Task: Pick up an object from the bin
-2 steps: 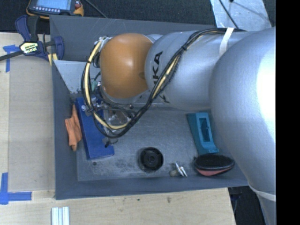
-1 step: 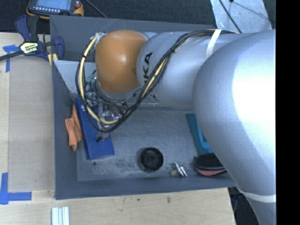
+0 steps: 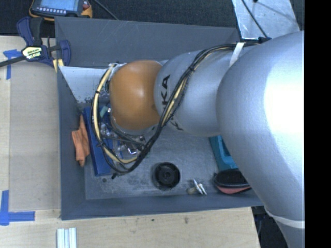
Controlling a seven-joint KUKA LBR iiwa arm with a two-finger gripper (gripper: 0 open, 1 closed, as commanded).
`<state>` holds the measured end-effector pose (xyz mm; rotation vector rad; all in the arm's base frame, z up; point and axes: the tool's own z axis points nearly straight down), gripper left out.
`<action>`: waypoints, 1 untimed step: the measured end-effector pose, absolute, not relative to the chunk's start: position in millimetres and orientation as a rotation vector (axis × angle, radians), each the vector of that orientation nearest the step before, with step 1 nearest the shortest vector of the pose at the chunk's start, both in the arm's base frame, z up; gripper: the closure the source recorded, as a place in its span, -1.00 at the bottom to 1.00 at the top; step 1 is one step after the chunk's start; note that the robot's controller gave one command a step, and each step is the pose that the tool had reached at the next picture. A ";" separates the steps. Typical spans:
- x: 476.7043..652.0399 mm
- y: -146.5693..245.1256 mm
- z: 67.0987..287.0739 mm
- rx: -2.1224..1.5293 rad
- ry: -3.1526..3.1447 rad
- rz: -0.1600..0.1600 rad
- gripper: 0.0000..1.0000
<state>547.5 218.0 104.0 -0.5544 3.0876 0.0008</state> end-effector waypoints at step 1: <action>533.7 218.1 101.2 -0.580 3.086 0.000 -1.00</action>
Offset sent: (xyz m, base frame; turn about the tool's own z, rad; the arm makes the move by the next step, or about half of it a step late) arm -0.0247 -0.0246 -0.0340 0.0859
